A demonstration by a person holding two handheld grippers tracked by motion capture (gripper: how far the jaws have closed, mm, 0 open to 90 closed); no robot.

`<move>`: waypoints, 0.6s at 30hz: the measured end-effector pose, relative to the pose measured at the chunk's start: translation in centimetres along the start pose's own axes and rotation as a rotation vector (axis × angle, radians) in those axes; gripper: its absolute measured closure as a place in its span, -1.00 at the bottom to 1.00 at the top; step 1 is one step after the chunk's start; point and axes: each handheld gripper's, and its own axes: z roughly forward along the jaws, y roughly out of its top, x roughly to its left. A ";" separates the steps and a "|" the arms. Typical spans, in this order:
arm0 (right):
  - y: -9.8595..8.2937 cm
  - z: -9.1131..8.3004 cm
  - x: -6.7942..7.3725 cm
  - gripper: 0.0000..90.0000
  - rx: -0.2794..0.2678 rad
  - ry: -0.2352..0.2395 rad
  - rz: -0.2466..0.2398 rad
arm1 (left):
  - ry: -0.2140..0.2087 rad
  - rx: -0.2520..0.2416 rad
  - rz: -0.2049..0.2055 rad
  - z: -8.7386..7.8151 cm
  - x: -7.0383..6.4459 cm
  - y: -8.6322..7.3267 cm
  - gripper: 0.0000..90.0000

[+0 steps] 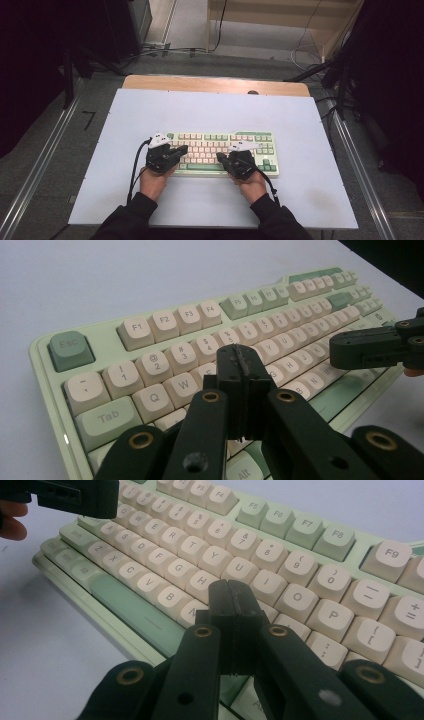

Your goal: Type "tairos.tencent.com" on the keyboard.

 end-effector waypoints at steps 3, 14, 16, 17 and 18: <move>0.0 0.1 0.0 0.94 0.003 0.001 -0.001 | 0.000 0.000 0.000 0.0 0.0 0.0 1.00; -0.2 0.4 0.1 0.94 0.015 -0.002 -0.007 | 0.000 -0.001 0.001 0.0 0.0 0.0 1.00; -0.3 0.7 0.2 0.94 0.025 -0.005 -0.009 | 0.000 0.000 0.001 0.0 0.0 0.0 1.00; -0.4 0.7 0.2 0.94 0.023 -0.003 -0.012 | -0.002 0.000 0.002 0.0 -0.1 0.0 1.00; -0.3 0.7 0.2 0.94 0.026 -0.004 -0.012 | -0.003 -0.002 0.001 0.0 -0.1 0.0 1.00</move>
